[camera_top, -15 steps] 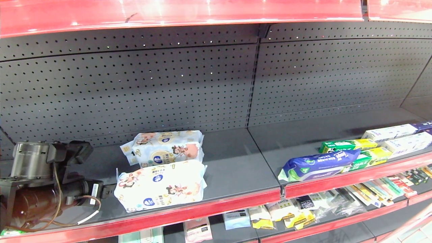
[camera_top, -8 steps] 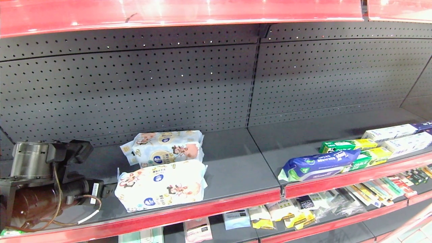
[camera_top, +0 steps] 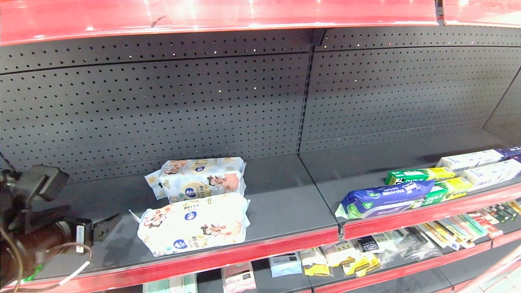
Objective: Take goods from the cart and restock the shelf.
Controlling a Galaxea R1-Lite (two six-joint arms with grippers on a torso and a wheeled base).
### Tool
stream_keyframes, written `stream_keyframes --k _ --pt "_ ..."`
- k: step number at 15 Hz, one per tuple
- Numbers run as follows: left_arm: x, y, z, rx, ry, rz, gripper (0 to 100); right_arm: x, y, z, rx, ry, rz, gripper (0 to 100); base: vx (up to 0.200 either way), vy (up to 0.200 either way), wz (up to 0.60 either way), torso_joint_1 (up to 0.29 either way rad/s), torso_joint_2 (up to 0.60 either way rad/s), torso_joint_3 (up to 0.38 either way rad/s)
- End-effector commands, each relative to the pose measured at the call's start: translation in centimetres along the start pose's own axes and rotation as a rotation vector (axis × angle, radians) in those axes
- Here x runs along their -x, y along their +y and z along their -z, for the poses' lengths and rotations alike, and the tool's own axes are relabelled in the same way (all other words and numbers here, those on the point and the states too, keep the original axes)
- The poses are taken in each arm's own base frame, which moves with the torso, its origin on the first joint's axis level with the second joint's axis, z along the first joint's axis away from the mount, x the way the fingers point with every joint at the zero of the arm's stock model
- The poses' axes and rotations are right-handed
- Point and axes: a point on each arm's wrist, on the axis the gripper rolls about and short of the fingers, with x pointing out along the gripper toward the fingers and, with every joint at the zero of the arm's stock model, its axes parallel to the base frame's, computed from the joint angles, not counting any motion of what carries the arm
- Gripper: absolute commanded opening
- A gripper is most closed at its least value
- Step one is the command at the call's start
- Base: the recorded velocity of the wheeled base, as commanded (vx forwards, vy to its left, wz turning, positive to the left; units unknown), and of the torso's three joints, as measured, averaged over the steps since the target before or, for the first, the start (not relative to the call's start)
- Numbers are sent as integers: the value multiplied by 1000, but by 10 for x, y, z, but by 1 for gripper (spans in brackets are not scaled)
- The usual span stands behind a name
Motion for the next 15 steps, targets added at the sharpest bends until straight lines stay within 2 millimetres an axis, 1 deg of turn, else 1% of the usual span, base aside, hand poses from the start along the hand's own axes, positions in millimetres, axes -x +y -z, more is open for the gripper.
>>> stream_keyframes --k 1,3,4,5,6,8,9,12,14,15 --pt "63 2 21 -26 -188 29 100 0 0 0 0 2 0 100 0 0 0 0 0 0" --pt "96 -1 40 -33 -292 158 100 0 0 0 0 2 0 100 0 0 0 0 0 0" --pt "107 -1 48 -35 -327 156 100 0 0 0 0 2 0 100 0 0 0 0 0 0" --pt "114 -2 59 -37 -341 163 100 0 0 0 0 2 0 100 0 0 0 0 0 0" --pt "118 -5 80 -32 -335 162 100 0 0 0 0 2 0 100 0 0 0 0 0 0" --pt "121 -11 124 -23 -403 225 100 0 0 0 0 2 0 100 0 0 0 0 0 0" --pt "127 -12 135 -6 -433 249 100 0 0 0 0 2 0 100 0 0 0 0 0 0" --pt "131 -13 136 31 -460 168 100 0 0 0 0 2 0 100 0 0 0 0 0 0" --pt "129 -9 136 102 -487 -3 100 0 0 0 5 3 -3 100 0 0 0 0 0 0" --pt "129 -7 136 149 -485 -47 100 0 0 0 9 2 -18 100 0 0 0 0 0 0"
